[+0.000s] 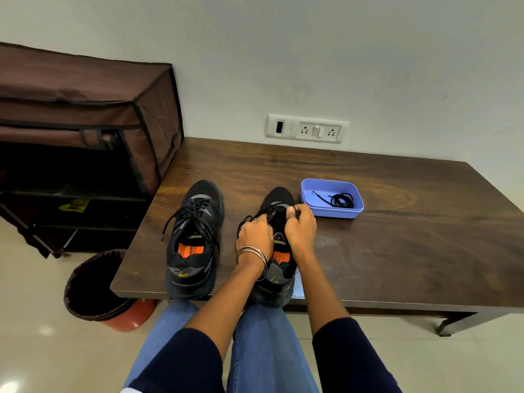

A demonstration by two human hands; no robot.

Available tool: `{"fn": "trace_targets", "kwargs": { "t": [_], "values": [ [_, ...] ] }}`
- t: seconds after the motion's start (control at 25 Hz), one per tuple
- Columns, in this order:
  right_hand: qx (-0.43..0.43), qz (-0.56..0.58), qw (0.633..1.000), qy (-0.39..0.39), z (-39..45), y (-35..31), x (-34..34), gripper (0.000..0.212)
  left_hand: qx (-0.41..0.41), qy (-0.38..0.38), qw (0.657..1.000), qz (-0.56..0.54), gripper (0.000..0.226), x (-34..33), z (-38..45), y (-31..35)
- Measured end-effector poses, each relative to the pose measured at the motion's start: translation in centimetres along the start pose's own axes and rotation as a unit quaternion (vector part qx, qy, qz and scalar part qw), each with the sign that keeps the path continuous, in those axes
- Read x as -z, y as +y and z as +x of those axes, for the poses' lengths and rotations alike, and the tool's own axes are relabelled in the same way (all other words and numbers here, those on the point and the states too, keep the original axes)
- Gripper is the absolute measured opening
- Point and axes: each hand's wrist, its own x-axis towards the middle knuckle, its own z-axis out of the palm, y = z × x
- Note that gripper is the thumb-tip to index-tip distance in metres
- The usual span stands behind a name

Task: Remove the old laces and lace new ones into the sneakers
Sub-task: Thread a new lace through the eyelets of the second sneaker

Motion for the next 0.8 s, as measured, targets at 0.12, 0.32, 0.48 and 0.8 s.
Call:
{"fn": "trace_targets", "kwargs": {
  "t": [0.12,0.32,0.48,0.8],
  "values": [
    [-0.022,-0.035,0.999,-0.015,0.3,-0.5,0.1,0.010,0.003,-0.007,1.000,-0.005,0.032,-0.3,0.2,0.1],
    [0.157,-0.349,0.915,-0.128,0.3,-2.0,0.2,0.032,0.020,-0.024,0.999,-0.025,0.029,-0.5,0.5,0.0],
    [0.150,-0.306,0.936,-0.091,0.6,-1.9,-0.1,0.018,0.005,-0.020,1.000,-0.005,0.030,-0.3,0.3,0.0],
    [-0.036,0.178,0.977,0.112,0.1,-0.4,0.1,0.027,0.039,-0.049,0.998,-0.008,0.043,-0.4,0.3,0.1]
  ]
}}
